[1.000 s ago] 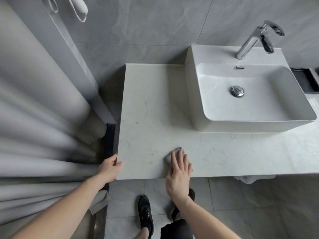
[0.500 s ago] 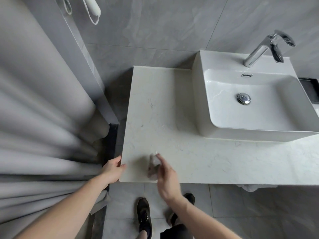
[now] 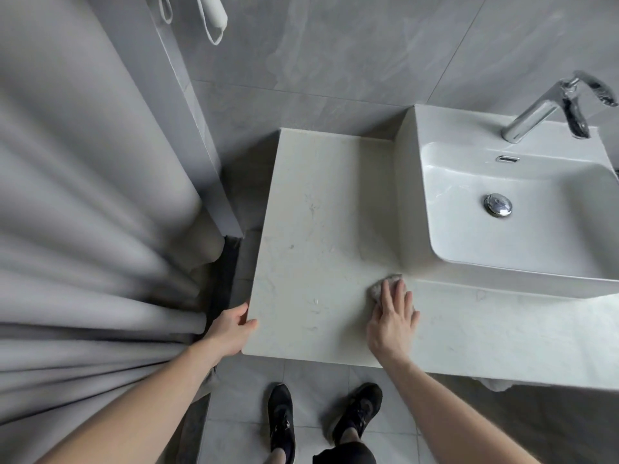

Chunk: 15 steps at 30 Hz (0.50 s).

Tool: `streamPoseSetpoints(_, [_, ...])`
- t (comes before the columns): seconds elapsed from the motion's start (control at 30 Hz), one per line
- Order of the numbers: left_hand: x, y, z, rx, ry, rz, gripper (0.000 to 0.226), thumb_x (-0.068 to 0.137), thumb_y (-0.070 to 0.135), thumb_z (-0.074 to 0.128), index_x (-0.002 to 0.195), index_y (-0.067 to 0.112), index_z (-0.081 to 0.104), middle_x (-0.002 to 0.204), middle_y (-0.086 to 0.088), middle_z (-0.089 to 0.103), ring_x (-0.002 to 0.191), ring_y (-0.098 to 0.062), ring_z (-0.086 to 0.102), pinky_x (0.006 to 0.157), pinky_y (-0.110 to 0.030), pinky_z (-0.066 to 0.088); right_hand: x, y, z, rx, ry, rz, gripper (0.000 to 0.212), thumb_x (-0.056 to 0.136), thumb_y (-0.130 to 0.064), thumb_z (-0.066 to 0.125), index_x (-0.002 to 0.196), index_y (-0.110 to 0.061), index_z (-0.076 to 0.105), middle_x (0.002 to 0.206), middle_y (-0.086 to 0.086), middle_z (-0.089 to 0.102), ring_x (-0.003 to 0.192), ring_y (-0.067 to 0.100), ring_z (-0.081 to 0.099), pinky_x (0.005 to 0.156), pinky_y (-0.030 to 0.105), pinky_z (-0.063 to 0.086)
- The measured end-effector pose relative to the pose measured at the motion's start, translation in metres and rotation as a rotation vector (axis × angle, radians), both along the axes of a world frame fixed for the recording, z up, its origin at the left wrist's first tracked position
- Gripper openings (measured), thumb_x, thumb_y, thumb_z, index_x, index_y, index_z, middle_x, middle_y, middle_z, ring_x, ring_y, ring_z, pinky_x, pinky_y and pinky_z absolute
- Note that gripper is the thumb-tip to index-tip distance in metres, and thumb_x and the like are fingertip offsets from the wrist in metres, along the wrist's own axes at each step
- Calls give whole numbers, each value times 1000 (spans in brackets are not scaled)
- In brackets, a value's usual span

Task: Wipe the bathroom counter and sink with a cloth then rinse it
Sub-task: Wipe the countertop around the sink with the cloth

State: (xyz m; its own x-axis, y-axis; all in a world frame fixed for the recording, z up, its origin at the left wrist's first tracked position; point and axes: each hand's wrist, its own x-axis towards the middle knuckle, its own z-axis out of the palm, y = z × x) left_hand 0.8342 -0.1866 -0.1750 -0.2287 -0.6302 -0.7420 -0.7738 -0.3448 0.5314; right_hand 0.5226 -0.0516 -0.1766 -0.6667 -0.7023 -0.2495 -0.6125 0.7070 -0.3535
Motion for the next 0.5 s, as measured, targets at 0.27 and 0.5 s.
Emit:
streamPoseSetpoints(0.27, [2, 1, -6, -4, 23, 30, 49, 83, 45, 59, 129, 59, 53, 103, 15, 76, 78, -13, 67, 62, -26, 54, 139, -42, 6, -165, -177, 480, 82, 88, -7, 43, 164, -28, 22, 173, -3, 4, 160, 24, -4, 129, 51, -2])
streamPoseSetpoints(0.5, [6, -2, -17, 6, 43, 17, 48, 77, 56, 59, 125, 59, 55, 104, 20, 75, 92, -15, 73, 77, -39, 62, 138, -16, 10, -193, -308, 713, 80, 82, -1, 28, 159, -20, 37, 169, -11, 18, 159, 9, 6, 130, 33, 4])
